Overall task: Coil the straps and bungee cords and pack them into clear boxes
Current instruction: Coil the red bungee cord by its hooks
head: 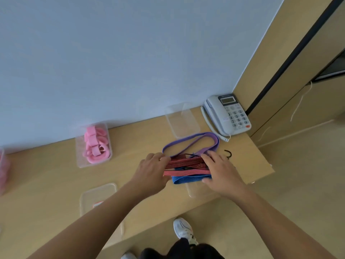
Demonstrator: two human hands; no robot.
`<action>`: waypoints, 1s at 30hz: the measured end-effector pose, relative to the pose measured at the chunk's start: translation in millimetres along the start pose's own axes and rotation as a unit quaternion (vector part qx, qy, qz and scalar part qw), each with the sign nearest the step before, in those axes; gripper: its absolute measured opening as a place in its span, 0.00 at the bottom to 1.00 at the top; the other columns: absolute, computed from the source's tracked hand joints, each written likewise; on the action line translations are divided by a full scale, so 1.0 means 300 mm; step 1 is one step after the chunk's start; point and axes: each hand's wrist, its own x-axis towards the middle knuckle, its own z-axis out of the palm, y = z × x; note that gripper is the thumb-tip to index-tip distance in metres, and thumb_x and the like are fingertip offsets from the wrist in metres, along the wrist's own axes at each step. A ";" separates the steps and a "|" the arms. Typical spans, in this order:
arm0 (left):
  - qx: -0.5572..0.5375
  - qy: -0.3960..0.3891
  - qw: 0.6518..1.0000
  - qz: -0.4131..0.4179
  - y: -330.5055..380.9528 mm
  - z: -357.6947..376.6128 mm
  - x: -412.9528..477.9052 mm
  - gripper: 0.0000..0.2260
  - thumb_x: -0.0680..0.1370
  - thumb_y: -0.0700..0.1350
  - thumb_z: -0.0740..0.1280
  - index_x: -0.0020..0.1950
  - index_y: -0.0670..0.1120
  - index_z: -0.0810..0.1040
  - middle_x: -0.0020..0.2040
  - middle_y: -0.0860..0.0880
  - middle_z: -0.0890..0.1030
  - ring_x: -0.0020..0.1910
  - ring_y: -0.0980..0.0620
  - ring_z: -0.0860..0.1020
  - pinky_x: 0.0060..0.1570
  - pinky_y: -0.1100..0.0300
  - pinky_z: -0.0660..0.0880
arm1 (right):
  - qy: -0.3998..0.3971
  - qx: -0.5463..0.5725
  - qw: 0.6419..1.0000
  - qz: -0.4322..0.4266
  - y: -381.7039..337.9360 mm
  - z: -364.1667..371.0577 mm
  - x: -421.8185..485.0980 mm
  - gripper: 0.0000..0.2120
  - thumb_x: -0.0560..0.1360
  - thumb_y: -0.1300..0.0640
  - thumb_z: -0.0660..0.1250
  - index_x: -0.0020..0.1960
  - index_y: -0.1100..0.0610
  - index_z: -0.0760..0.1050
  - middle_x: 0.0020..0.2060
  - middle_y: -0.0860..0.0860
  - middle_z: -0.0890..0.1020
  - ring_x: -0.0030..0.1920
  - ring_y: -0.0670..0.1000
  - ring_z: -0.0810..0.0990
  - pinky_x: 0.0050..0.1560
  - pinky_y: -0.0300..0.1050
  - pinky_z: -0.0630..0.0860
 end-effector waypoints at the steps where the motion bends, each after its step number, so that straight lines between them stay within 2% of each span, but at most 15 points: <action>1: 0.015 -0.027 0.999 -0.007 0.017 0.007 0.028 0.28 0.78 0.56 0.70 0.77 0.51 0.68 0.75 0.49 0.70 0.72 0.44 0.68 0.68 0.47 0.70 | -0.011 -0.011 1.000 -0.026 0.013 0.000 0.031 0.38 0.74 0.46 0.70 0.78 0.52 0.56 0.75 0.51 0.63 0.72 0.54 0.62 0.72 0.49 0.64; 3: 0.043 -0.075 0.996 -0.025 0.046 0.034 0.075 0.31 0.77 0.56 0.70 0.77 0.52 0.65 0.75 0.49 0.69 0.73 0.44 0.68 0.68 0.46 0.70 | -0.026 -0.025 0.997 -0.069 0.036 0.017 0.083 0.36 0.74 0.47 0.70 0.77 0.52 0.58 0.73 0.49 0.66 0.71 0.54 0.64 0.70 0.52 0.67; 5: 0.054 -0.101 0.992 -0.060 0.061 0.058 0.109 0.33 0.75 0.57 0.72 0.76 0.52 0.64 0.74 0.51 0.69 0.70 0.44 0.70 0.65 0.46 0.72 | -0.024 -0.036 0.995 -0.093 0.057 0.029 0.126 0.32 0.75 0.47 0.70 0.75 0.51 0.61 0.70 0.47 0.69 0.68 0.54 0.67 0.63 0.54 0.70; 9: 0.009 -0.097 0.982 -0.162 0.072 0.079 0.144 0.37 0.69 0.52 0.79 0.73 0.50 0.64 0.72 0.50 0.66 0.65 0.43 0.74 0.62 0.44 0.73 | -0.029 -0.069 0.990 -0.117 0.092 0.050 0.183 0.23 0.77 0.46 0.68 0.68 0.53 0.70 0.63 0.49 0.75 0.63 0.56 0.70 0.59 0.54 0.72; 13: -0.043 -0.057 0.973 -0.219 0.088 0.083 0.156 0.38 0.68 0.46 0.80 0.73 0.47 0.64 0.69 0.48 0.66 0.61 0.40 0.76 0.61 0.44 0.73 | -0.018 -0.026 0.992 -0.125 0.103 0.082 0.211 0.19 0.76 0.50 0.67 0.64 0.55 0.73 0.59 0.52 0.77 0.60 0.56 0.72 0.57 0.52 0.74; 19: -0.032 -0.064 0.962 -0.265 0.098 0.080 0.164 0.27 0.76 0.47 0.72 0.73 0.47 0.67 0.56 0.46 0.83 0.57 0.41 0.75 0.52 0.50 0.72 | -0.005 0.031 0.984 -0.176 0.136 0.104 0.220 0.14 0.75 0.54 0.65 0.58 0.56 0.76 0.53 0.52 0.79 0.53 0.56 0.75 0.52 0.50 0.75; 23: -0.022 -0.038 0.967 -0.252 0.126 0.041 0.160 0.20 0.77 0.45 0.71 0.69 0.49 0.76 0.57 0.48 0.83 0.59 0.43 0.75 0.52 0.54 0.70 | 0.002 0.096 0.981 -0.166 0.141 0.084 0.231 0.14 0.73 0.55 0.64 0.57 0.57 0.75 0.50 0.51 0.78 0.52 0.54 0.74 0.53 0.48 0.74; 27: -0.039 -0.022 0.972 -0.229 0.158 -0.010 0.162 0.11 0.80 0.45 0.69 0.62 0.50 0.81 0.54 0.49 0.82 0.54 0.45 0.78 0.50 0.53 0.72 | -0.001 0.128 0.980 -0.154 0.149 0.026 0.244 0.14 0.71 0.54 0.63 0.55 0.55 0.76 0.49 0.50 0.77 0.53 0.54 0.73 0.54 0.48 0.73; 30: -0.090 0.012 0.971 -0.221 0.186 -0.060 0.159 0.08 0.80 0.45 0.70 0.59 0.49 0.83 0.50 0.50 0.83 0.50 0.46 0.79 0.50 0.51 0.75 | 0.024 0.152 0.978 -0.141 0.163 -0.044 0.233 0.13 0.71 0.55 0.64 0.54 0.54 0.78 0.47 0.50 0.77 0.53 0.54 0.73 0.54 0.46 0.72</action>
